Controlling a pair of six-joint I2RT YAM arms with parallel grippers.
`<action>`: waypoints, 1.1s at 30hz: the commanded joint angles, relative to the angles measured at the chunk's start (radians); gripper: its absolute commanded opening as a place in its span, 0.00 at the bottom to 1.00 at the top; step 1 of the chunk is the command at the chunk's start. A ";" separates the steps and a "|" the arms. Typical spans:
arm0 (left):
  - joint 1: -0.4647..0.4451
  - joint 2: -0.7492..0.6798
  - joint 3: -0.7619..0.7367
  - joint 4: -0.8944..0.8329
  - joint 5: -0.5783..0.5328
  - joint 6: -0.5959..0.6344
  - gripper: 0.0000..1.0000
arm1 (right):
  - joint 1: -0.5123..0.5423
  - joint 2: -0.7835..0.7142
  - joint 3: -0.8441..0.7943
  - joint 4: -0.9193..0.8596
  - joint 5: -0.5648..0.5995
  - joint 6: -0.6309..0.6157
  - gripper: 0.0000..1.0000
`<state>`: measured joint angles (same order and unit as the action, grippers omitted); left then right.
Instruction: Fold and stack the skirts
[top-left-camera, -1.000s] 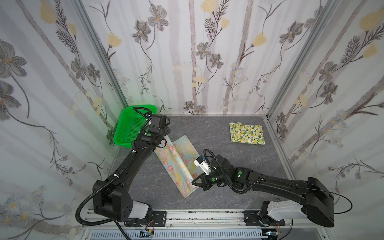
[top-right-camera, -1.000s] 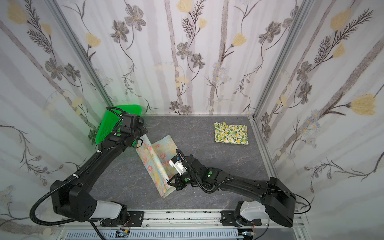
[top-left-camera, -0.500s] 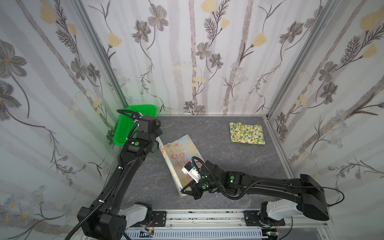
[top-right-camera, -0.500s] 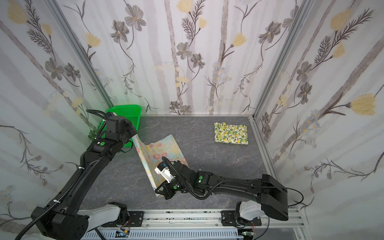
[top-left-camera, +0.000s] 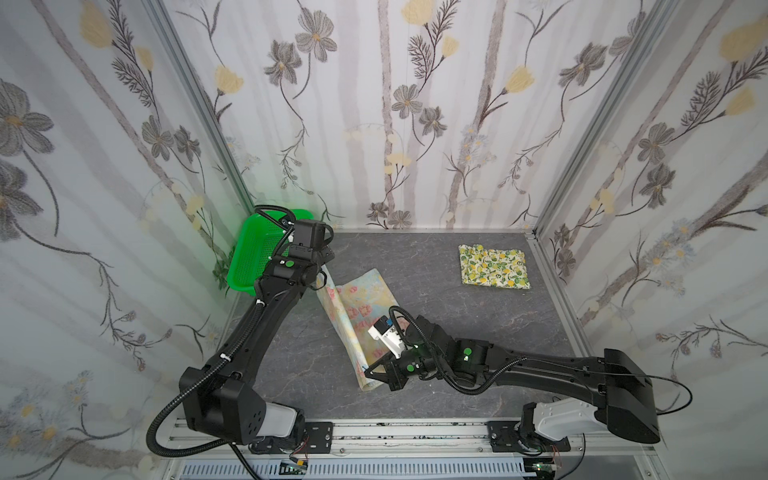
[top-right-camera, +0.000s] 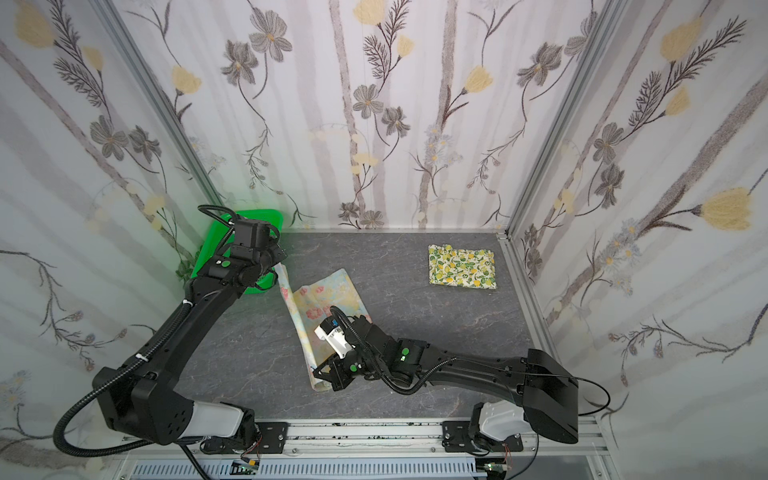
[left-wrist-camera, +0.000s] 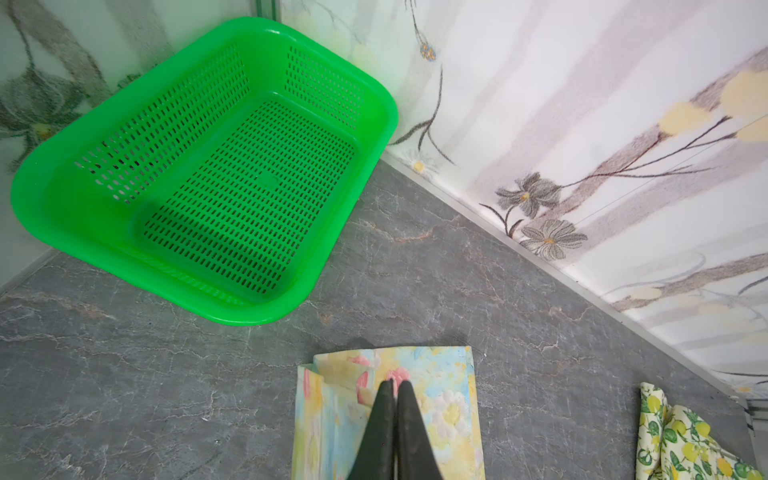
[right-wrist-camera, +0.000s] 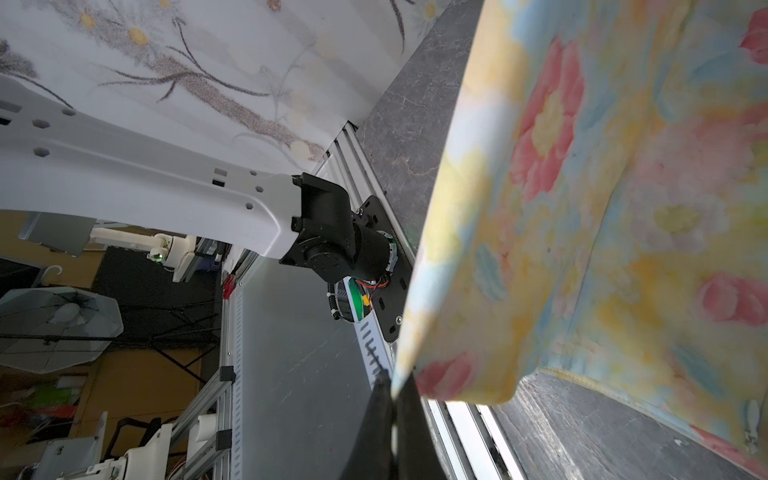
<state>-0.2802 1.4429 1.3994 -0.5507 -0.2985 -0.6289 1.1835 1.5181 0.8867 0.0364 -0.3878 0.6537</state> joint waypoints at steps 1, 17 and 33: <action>-0.016 0.070 0.051 0.066 -0.027 0.005 0.00 | -0.038 -0.024 -0.032 0.001 -0.029 0.019 0.00; -0.141 0.508 0.354 0.077 -0.019 0.006 0.00 | -0.213 -0.021 -0.178 -0.007 -0.028 0.066 0.00; -0.189 0.791 0.604 0.078 0.038 -0.005 0.00 | -0.331 0.066 -0.243 0.025 -0.066 0.077 0.00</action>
<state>-0.4702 2.2112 1.9739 -0.5491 -0.2260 -0.6292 0.8558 1.5692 0.6479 0.0727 -0.3817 0.7319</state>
